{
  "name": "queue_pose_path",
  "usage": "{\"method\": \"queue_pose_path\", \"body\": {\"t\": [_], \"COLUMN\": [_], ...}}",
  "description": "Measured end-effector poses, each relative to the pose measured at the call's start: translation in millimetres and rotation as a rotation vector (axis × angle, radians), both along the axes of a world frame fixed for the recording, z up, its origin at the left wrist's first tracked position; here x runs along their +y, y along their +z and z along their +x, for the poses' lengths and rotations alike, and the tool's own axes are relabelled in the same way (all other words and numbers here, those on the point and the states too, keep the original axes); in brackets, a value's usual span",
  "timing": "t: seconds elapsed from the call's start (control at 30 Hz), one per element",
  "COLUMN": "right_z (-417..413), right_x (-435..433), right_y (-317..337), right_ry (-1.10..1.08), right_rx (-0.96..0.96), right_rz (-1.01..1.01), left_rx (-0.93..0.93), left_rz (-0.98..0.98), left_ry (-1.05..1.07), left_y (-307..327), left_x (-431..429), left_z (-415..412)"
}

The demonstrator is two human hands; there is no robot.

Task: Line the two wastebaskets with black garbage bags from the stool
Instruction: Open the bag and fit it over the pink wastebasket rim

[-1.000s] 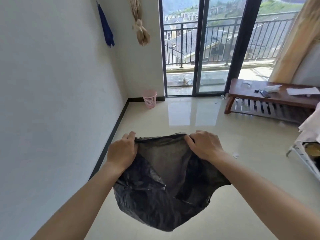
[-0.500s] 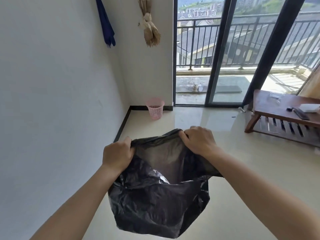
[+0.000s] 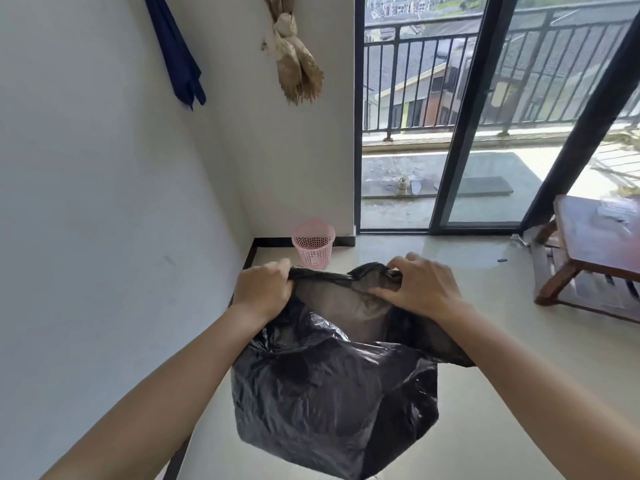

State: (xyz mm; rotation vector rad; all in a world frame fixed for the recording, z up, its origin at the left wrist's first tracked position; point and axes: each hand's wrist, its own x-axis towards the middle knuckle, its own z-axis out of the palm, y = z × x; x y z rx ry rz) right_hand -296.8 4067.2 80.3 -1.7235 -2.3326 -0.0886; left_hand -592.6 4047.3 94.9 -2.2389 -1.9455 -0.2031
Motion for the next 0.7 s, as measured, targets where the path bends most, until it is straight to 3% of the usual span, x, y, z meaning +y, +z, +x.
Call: {"method": "queue_pose_path", "body": {"t": [0.13,0.33,0.53,0.7], "right_z": [-15.6,-57.6,-112.4,-165.9], "right_x": [130.4,301.8,448.0,579.0], "right_y": [2.2,22.4,-11.5,-56.4], "right_ry": [-0.025,0.059,0.266,0.145], "right_rx": [0.036,0.076,-0.060,-0.097], "right_rz": [-0.051,-0.102,-0.324,-0.503], "left_rx": [0.030,0.225,0.206,0.219], "left_rz": [-0.054,-0.107,-0.228,-0.305], "left_ry": [0.047,0.161,0.211,0.175], "left_y": [5.4,13.0,-41.8,-87.2], "left_x": [121.0,263.2,395.1,546.6], "left_z": [-13.4,-69.5,-129.9,-181.2]}}
